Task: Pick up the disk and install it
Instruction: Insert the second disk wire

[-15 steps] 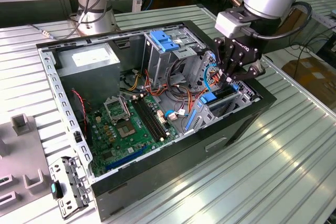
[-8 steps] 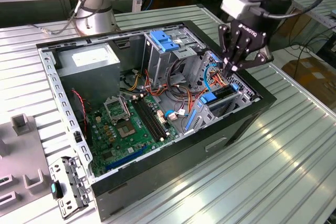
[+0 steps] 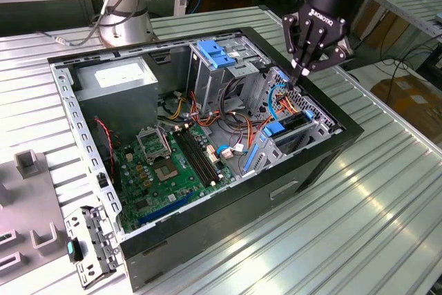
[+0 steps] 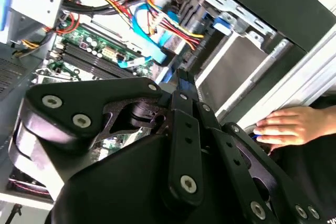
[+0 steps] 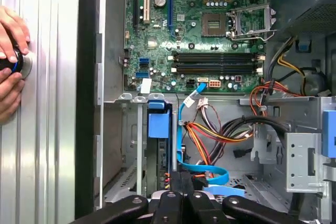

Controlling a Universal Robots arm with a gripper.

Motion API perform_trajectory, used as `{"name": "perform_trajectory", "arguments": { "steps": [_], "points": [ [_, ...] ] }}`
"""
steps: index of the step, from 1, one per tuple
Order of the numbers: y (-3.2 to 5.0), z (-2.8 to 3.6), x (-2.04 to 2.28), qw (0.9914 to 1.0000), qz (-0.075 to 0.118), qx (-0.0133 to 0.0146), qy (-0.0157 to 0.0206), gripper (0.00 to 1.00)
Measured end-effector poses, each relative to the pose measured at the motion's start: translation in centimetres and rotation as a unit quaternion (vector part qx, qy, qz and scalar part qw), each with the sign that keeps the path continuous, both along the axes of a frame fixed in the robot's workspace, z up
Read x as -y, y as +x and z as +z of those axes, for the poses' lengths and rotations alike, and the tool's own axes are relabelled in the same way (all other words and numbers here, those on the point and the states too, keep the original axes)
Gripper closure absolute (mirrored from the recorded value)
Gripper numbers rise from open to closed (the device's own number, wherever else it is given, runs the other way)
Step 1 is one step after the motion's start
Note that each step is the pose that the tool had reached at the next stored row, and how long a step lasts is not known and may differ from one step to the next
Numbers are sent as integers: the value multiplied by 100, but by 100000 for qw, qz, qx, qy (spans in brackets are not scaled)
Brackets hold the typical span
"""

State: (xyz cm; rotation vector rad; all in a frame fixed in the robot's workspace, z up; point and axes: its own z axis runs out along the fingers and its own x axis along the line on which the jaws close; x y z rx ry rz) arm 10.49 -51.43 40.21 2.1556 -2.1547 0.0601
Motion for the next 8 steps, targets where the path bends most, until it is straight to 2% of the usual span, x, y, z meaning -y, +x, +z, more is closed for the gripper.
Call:
{"name": "perform_trajectory", "arguments": {
  "steps": [1,2,3,4,6,7,8],
  "points": [
    [11,-2,-76,99999,0,-331,-297,89],
    [16,-9,-137,99989,-8,-525,-1361,89],
    [16,-16,-191,99967,-11,-576,-2513,89],
    [17,-26,-243,99937,-12,-580,-3514,89],
    [20,-37,-299,99899,-18,-580,-4454,89],
    [24,-42,-326,99869,-27,-582,-5091,89],
    [29,-46,-335,99833,-32,-578,-5742,89]
  ]
}}
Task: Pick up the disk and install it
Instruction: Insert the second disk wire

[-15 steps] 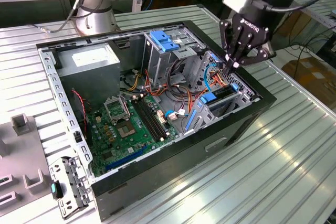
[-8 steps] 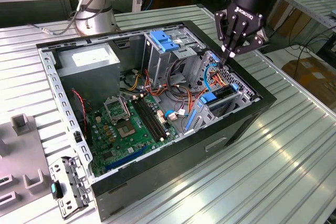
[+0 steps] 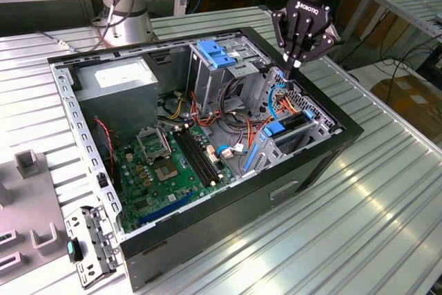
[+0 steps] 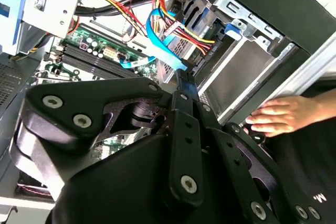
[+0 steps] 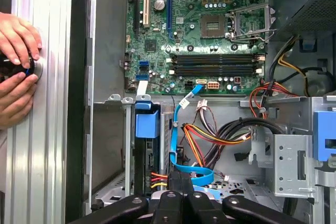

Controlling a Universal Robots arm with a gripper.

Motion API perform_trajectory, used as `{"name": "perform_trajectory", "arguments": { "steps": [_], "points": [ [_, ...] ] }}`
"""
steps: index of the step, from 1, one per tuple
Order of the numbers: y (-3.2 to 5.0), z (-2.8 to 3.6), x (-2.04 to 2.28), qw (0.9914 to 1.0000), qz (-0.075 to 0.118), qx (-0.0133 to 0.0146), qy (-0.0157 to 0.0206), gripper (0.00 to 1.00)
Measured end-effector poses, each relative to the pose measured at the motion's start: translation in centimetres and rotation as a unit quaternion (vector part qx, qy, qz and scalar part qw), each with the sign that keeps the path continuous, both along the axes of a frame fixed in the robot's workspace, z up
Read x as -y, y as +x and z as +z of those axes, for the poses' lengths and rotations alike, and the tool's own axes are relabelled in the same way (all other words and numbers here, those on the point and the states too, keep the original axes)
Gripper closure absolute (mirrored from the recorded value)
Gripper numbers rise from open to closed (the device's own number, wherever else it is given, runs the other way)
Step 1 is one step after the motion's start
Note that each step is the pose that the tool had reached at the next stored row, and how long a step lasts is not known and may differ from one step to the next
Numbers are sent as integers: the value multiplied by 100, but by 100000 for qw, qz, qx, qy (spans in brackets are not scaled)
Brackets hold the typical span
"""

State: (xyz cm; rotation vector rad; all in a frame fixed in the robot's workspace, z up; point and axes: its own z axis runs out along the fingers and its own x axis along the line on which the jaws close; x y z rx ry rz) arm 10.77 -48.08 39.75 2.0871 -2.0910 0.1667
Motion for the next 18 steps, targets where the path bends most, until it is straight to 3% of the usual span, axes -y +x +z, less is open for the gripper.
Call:
{"name": "perform_trajectory", "arguments": {
  "steps": [1,3,5,6,7,12,18],
  "points": [
    [3,-6,-3,99996,-4,-1,-853,89],
    [7,-23,-8,99984,1,-3,-1792,89],
    [10,-59,-19,99977,-1,-1,-2155,83],
    [10,-75,-23,99975,-2,-2,-2244,83],
    [11,-100,-26,99974,5,-1,-2285,76],
    [11,-194,-29,99970,5,-1,-2440,76],
    [11,-268,-29,99953,2,51,-3066,77]
  ]
}}
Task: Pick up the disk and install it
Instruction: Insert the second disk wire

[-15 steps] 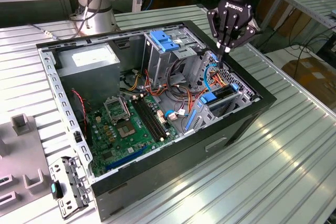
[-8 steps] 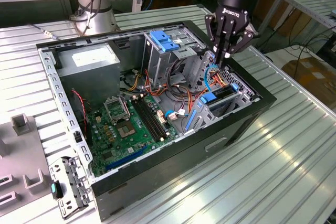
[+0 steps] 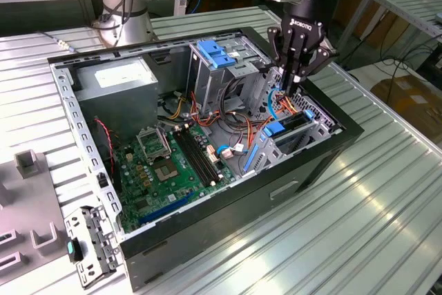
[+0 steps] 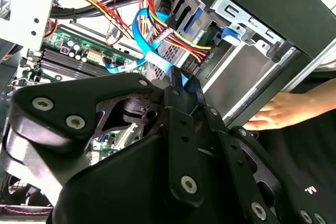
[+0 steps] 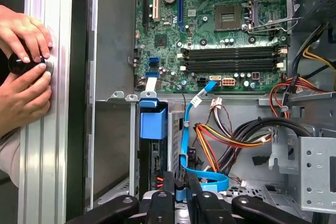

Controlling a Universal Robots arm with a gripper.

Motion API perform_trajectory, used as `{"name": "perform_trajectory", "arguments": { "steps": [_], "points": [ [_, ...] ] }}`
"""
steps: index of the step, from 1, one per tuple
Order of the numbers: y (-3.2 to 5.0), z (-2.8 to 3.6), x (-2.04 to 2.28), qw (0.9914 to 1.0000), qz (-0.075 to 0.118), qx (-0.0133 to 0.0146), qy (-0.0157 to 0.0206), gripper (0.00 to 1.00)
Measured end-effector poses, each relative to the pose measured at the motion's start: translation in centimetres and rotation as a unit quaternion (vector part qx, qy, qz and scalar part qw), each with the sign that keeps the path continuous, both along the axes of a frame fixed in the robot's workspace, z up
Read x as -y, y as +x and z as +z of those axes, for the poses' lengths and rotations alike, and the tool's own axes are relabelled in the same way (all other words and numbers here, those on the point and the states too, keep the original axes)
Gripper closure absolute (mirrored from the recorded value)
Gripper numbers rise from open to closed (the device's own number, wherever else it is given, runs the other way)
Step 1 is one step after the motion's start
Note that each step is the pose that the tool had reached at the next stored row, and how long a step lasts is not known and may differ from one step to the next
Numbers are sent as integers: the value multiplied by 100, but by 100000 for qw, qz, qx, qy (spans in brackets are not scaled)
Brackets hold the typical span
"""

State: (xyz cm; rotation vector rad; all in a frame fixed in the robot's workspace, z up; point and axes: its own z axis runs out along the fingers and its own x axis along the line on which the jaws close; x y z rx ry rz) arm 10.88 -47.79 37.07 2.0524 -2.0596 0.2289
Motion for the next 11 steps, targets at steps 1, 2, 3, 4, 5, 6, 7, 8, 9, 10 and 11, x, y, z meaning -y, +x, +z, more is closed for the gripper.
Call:
{"name": "perform_trajectory", "arguments": {
  "steps": [1,2,3,4,5,6,7,8,9,10,11],
  "points": [
    [0,-11,0,100000,3,20,-181,77],
    [0,-17,0,100000,3,50,-223,84],
    [0,-18,0,100000,0,68,-233,84],
    [0,-19,1,100000,1,85,-227,84],
    [0,-22,5,100000,0,117,-209,84],
    [-3,-22,23,100000,31,200,-182,84],
    [-11,-23,49,100000,85,247,22,84],
    [-27,-23,61,99999,184,265,214,84],
    [-63,-24,66,99998,318,277,354,84],
    [-86,-25,67,99998,397,288,372,84],
    [-101,-24,68,99998,453,299,371,84]
  ]
}}
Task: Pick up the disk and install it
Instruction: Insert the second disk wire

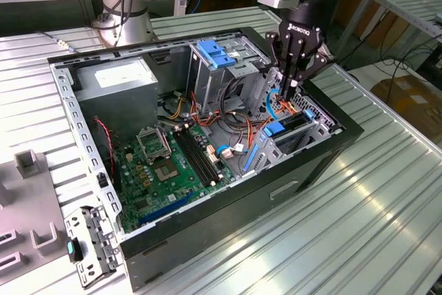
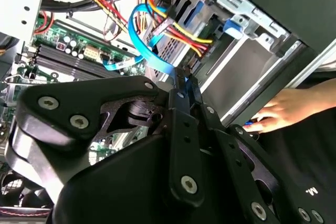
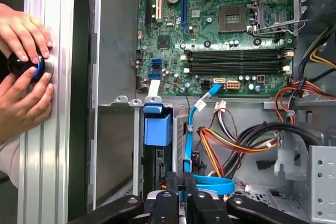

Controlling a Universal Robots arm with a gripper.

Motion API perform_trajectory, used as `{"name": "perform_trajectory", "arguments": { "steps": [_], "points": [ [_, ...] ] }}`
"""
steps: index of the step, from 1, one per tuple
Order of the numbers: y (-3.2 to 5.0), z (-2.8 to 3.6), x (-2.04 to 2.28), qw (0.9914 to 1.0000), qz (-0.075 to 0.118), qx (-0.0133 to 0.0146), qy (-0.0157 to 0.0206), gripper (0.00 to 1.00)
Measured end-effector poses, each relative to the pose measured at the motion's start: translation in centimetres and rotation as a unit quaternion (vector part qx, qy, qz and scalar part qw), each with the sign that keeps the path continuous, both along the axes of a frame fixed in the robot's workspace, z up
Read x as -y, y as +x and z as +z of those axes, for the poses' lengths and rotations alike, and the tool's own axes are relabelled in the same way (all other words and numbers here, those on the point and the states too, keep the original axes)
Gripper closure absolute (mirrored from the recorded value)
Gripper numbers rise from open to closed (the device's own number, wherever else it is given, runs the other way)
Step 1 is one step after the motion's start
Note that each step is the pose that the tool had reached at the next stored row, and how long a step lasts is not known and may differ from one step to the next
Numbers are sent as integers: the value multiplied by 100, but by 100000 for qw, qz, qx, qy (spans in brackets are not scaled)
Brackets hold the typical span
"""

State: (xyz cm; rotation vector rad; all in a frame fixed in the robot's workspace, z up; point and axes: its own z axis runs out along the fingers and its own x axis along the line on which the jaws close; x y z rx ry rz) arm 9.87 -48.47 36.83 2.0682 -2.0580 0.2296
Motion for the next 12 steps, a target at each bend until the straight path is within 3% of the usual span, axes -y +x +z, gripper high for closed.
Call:
{"name": "perform_trajectory", "arguments": {
  "steps": [4,6,8,12],
  "points": [
    [-62,-2,28,100000,156,86,180,84],
    [-71,-6,77,99996,187,116,917,84],
    [-78,-12,137,99975,192,129,2230,84],
    [-82,-22,256,99915,216,149,4104,84]
  ]
}}
